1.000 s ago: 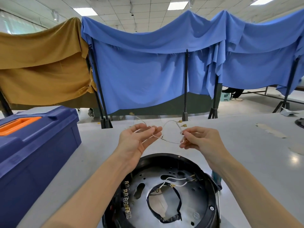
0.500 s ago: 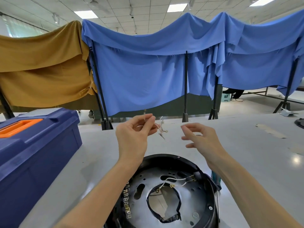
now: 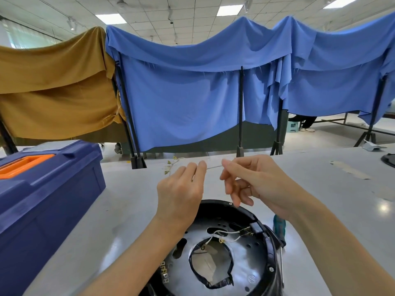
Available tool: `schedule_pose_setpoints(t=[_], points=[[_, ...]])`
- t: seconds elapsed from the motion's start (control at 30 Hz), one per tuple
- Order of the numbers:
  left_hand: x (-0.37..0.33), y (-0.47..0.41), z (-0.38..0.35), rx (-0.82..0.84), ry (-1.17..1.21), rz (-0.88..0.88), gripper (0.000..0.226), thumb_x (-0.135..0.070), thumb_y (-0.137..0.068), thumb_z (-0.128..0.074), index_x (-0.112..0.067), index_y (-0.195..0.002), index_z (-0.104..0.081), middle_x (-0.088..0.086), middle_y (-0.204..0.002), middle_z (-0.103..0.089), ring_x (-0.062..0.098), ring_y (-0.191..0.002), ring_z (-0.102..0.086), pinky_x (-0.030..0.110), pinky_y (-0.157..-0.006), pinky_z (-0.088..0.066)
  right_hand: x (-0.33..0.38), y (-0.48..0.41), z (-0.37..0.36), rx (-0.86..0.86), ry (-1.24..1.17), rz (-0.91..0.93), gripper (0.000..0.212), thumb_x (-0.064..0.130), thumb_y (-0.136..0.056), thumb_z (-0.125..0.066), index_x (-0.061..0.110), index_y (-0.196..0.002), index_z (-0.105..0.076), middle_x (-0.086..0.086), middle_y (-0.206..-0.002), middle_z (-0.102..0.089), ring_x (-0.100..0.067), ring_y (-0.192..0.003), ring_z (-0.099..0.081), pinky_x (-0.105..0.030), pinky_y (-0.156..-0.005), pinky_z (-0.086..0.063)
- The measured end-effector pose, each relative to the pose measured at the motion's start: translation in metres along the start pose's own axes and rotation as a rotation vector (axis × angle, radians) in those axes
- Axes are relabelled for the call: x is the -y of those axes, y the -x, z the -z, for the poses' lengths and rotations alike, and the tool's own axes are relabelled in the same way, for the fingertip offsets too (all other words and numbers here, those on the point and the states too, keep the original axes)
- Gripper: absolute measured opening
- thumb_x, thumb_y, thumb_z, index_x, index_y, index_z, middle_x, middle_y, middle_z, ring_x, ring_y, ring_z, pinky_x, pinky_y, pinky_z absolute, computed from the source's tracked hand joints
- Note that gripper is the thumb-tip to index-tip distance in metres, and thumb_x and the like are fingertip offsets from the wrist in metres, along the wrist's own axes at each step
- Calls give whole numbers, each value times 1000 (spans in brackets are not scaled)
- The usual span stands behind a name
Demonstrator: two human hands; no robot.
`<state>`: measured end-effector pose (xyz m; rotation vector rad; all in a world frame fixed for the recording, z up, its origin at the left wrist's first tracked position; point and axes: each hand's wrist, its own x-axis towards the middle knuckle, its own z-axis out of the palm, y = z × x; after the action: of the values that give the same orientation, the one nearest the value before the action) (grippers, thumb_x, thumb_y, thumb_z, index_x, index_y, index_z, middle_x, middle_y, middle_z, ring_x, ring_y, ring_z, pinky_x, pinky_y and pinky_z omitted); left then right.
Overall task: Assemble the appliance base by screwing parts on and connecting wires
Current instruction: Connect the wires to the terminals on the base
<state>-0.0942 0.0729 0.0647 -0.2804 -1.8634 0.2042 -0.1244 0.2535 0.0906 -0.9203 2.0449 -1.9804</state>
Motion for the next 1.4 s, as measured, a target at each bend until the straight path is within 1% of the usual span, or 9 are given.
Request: schedule_pose_setpoints(t=[0.27, 0.57, 0.8, 0.9, 1.03, 1.13, 1.23, 1.33, 1.4], points=[[1, 4, 0, 95, -29, -27, 23, 2, -64, -86, -4, -84, -76, 2, -56, -54, 14, -43, -46, 21, -45, -17, -11, -2, 13, -67, 78, -68, 23, 21, -96, -59, 2, -97, -70, -13, -77, -72, -27, -55, -65, -23, -43, -47], [-2, 6, 0, 119, 0, -45, 21, 1, -65, -82, -2, -85, -76, 4, -57, -56, 15, -44, -48, 20, -47, -19, -12, -3, 16, -33, 97, -32, 22, 17, -95, -60, -1, -92, -70, -17, -79, -71, -30, -56, -66, -25, -45, -48], [-5, 11, -4, 165, 226, 46, 21, 5, -74, -79, -5, -91, -75, 6, -81, -70, 23, -70, -65, 28, -48, -50, -18, -5, 15, 26, 73, -57, 24, 14, -99, -54, -6, -93, -66, -14, -77, -69, -27, -57, -66, -24, -46, -48], [-10, 8, -1, 178, 329, 47, 20, -1, -77, -78, -5, -96, -74, 6, -84, -71, 24, -71, -67, 32, -49, -53, -21, -5, 14, 59, 31, -69, 25, 14, -99, -54, -8, -96, -65, -16, -78, -67, -26, -57, -65, -24, -47, -48], [-15, 4, 5, 342, 564, 370, 68, -40, -79, -77, -21, -138, -50, -6, -105, -66, 12, -95, -61, 29, -75, -50, -21, -4, 19, 29, -19, -43, 24, 12, -98, -53, -10, -95, -63, -17, -75, -65, -25, -57, -64, -24, -47, -48], [-12, 4, 5, 492, 776, 570, 91, -56, -67, -78, -32, -143, -34, -23, -111, -57, 7, -116, -49, 31, -100, -39, -20, -3, 26, -15, -32, -23, 22, 10, -97, -54, -9, -91, -64, -18, -75, -65, -26, -56, -63, -24, -48, -49], [-9, 4, 5, 529, 898, 642, 66, -55, -67, -78, -33, -124, -54, -21, -96, -67, 0, -110, -56, 27, -100, -40, -21, -4, 30, -37, -17, -27, 20, 7, -96, -54, -7, -88, -66, -19, -73, -65, -27, -56, -63, -25, -47, -49], [-13, 1, 9, 549, 1047, 632, 41, -52, -73, -71, -28, -105, -65, -11, -84, -72, 2, -88, -67, 15, -85, -47, -25, -6, 28, -33, 26, -37, 19, 2, -96, -55, -7, -85, -67, -20, -71, -65, -29, -56, -63, -26, -47, -49], [-19, -3, 13, 568, 1130, 650, 21, -37, -86, -68, -18, -94, -69, -2, -74, -71, 12, -65, -71, 23, -68, -55, -26, -7, 26, -10, 41, -47, 19, 0, -95, -55, -4, -82, -68, -20, -71, -65, -29, -56, -63, -26, -48, -49]])
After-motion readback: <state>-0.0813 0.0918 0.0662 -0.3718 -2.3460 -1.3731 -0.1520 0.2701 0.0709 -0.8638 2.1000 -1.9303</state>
